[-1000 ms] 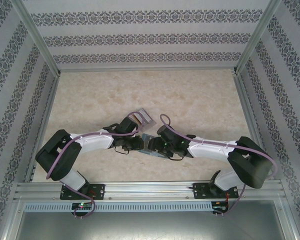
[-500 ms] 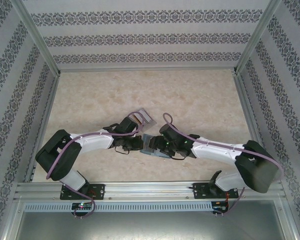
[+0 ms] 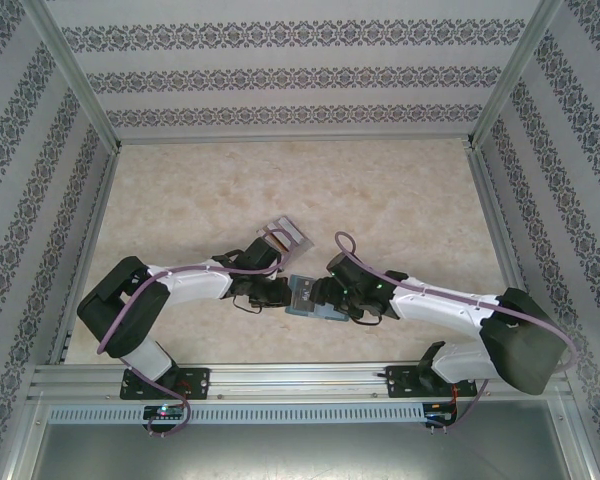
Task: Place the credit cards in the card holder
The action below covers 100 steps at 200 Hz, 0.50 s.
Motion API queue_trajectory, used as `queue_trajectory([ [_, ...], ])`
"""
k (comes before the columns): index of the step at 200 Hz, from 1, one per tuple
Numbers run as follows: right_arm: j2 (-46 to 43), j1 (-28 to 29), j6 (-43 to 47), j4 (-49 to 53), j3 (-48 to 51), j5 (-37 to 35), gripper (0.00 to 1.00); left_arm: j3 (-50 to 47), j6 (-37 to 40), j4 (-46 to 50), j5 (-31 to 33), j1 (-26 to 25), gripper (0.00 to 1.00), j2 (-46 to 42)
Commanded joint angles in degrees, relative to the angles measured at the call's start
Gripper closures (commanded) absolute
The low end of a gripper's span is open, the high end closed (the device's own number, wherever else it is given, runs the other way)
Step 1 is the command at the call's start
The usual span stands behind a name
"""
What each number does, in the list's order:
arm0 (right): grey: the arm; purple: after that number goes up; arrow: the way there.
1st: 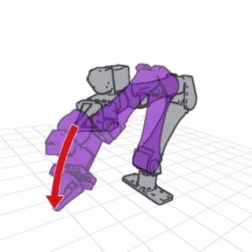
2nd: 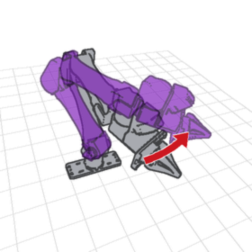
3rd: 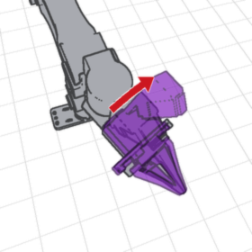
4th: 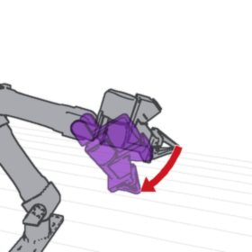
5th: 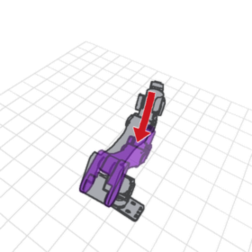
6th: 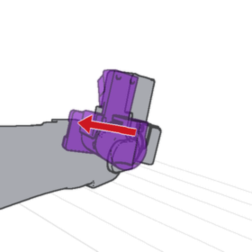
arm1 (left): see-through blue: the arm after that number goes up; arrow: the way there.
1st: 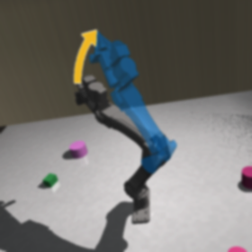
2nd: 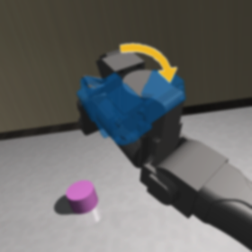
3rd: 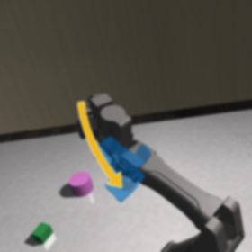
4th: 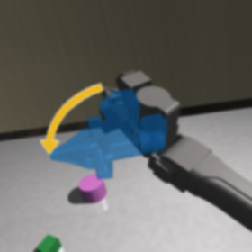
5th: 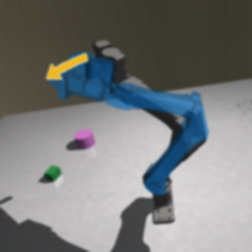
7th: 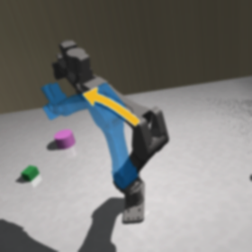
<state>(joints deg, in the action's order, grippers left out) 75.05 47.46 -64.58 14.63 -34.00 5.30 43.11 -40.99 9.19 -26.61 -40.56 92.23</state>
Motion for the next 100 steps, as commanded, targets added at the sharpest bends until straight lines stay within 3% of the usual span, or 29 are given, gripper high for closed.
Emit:
queue_trajectory([
  [1, 0.1, -0.3, -0.2, 0.7, 1.6, -2.0, 0.26, 0.5, -0.8, 1.2, 0.0, -1.2, 0.88, 0.1],
  [100, 1.9, 0.1, -0.4, -1.9, 2.8, 0.0, 0.28, -1.3, -3.8, -1.3, 1.9, -2.6, 0.88, -0.5],
])
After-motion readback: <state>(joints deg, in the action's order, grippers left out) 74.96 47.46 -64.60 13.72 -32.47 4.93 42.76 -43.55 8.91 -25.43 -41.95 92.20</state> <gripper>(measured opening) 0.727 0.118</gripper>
